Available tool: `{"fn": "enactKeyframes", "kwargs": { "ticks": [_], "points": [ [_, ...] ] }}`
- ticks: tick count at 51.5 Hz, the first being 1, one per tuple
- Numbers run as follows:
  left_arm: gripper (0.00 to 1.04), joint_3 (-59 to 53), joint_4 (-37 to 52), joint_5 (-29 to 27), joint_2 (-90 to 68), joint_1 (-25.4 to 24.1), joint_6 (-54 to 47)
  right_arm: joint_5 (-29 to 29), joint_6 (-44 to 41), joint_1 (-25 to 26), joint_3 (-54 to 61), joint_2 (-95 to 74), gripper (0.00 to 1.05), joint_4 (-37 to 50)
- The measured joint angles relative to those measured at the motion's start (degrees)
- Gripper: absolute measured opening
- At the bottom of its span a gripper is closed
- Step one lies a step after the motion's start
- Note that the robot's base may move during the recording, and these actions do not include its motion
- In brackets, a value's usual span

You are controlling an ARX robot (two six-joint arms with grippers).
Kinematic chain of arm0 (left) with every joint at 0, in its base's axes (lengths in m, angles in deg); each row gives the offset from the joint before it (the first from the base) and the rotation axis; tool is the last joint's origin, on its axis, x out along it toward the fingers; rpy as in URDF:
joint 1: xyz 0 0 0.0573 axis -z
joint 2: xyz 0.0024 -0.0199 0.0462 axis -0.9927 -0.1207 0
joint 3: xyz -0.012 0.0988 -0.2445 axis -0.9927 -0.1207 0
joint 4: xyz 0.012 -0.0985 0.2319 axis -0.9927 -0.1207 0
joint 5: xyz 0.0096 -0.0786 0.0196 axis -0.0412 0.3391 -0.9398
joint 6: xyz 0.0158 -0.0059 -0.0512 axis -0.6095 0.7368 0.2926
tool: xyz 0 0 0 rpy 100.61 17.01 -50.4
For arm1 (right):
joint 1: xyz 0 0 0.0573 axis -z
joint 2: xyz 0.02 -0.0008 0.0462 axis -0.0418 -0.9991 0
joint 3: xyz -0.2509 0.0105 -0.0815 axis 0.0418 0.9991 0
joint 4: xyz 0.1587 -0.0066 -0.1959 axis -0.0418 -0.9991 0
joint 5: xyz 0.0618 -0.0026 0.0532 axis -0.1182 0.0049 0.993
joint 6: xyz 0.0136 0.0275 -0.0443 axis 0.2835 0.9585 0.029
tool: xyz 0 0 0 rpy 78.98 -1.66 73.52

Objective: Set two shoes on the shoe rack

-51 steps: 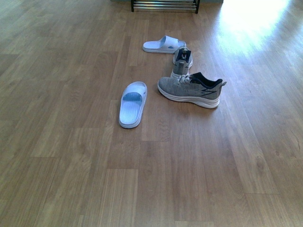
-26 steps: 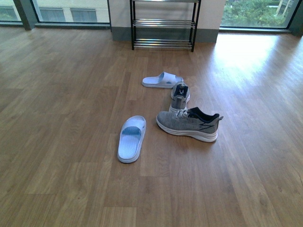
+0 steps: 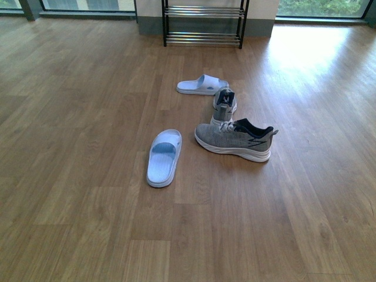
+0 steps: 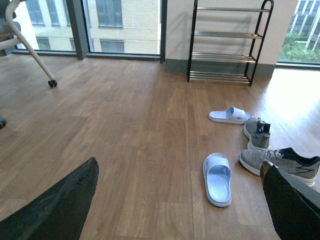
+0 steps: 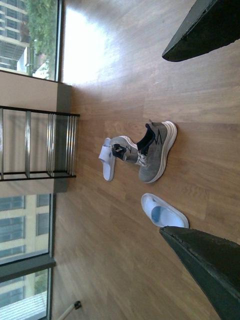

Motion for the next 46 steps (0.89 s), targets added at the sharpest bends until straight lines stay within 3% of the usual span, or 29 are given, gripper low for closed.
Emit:
{"fn": "enactKeyframes", "kwargs": {
  "ticks": [46],
  "points": [
    [0.95,0.0,0.0,0.0,0.0,0.0,0.0,0.0,0.0,0.0,0.0,0.0,0.95,0.0]
  ]
}}
